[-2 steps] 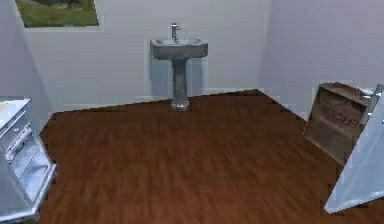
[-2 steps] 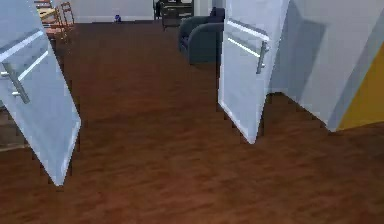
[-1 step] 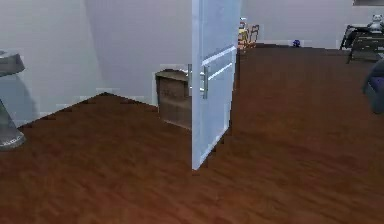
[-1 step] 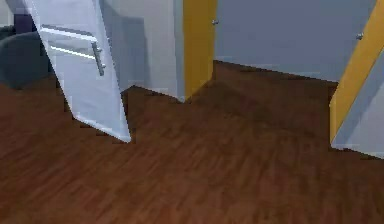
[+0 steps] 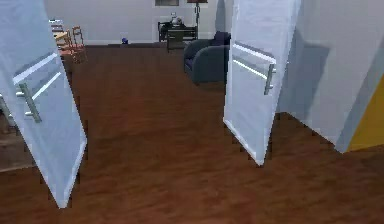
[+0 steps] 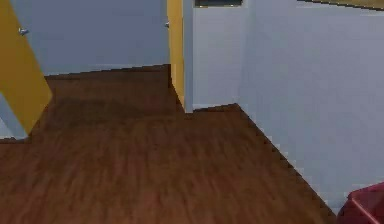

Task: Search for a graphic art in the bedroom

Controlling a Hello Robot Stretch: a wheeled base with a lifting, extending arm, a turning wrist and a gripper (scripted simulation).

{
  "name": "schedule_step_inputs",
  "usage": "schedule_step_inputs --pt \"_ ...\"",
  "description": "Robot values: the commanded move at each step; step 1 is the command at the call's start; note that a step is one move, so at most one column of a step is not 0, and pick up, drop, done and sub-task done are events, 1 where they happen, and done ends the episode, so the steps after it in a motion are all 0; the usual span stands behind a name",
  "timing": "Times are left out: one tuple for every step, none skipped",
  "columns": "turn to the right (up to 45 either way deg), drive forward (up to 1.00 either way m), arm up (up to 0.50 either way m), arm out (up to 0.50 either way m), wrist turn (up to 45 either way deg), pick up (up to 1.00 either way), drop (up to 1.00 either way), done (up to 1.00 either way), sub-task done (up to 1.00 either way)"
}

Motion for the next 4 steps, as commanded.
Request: schedule_step_inputs --pt "33.0 0.00 0.00 0.00 0.0 0.00 0.00 0.00 0.00" --pt "0.0 0.10 0.00 0.00 0.0 0.00 0.00 0.00 0.00" --pt "-45.0 0.00 0.00 0.00 0.0 0.00 0.00 0.00 0.00" --pt "-3.0 0.00 0.00 0.00 0.0 0.00 0.00 0.00 0.00"
